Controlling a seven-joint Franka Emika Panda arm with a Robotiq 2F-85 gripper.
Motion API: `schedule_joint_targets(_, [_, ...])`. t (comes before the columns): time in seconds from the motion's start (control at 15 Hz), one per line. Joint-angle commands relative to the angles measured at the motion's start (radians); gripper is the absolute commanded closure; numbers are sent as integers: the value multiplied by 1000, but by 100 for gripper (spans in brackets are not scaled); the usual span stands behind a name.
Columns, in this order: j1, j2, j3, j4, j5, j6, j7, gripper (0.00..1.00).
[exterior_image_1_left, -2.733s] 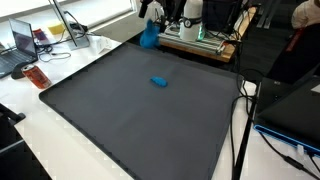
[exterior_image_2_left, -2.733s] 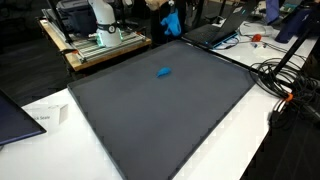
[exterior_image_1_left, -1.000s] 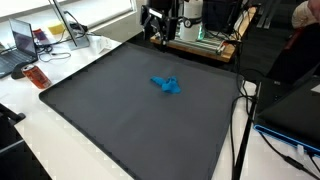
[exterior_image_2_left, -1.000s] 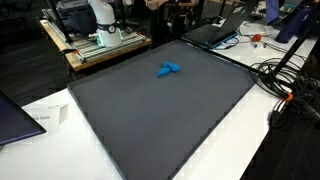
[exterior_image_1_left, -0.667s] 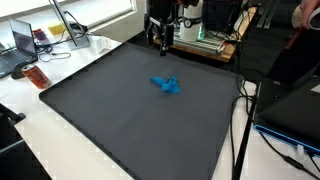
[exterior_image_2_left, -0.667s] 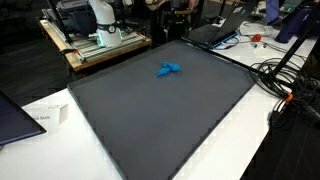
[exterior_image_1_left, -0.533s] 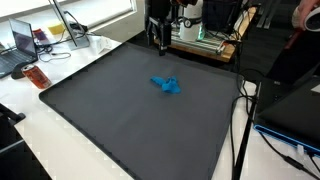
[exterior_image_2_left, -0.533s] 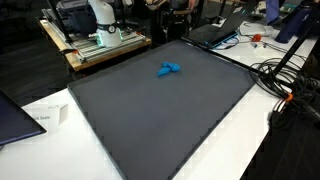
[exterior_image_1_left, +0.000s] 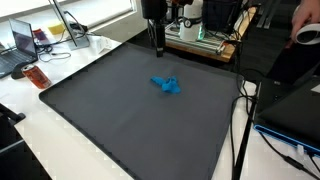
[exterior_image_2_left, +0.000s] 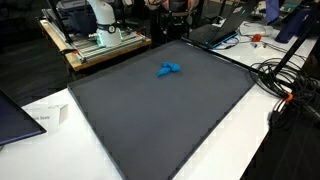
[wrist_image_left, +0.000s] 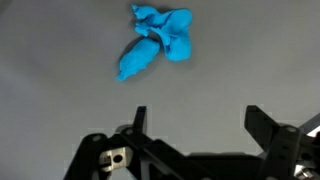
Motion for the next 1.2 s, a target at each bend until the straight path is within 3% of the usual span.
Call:
schedule_joint_targets(0.0, [-20, 80, 33, 42, 0, 30, 33, 0])
schedule_joint_targets(1.13, [-113, 252, 2, 71, 0, -40, -20, 0])
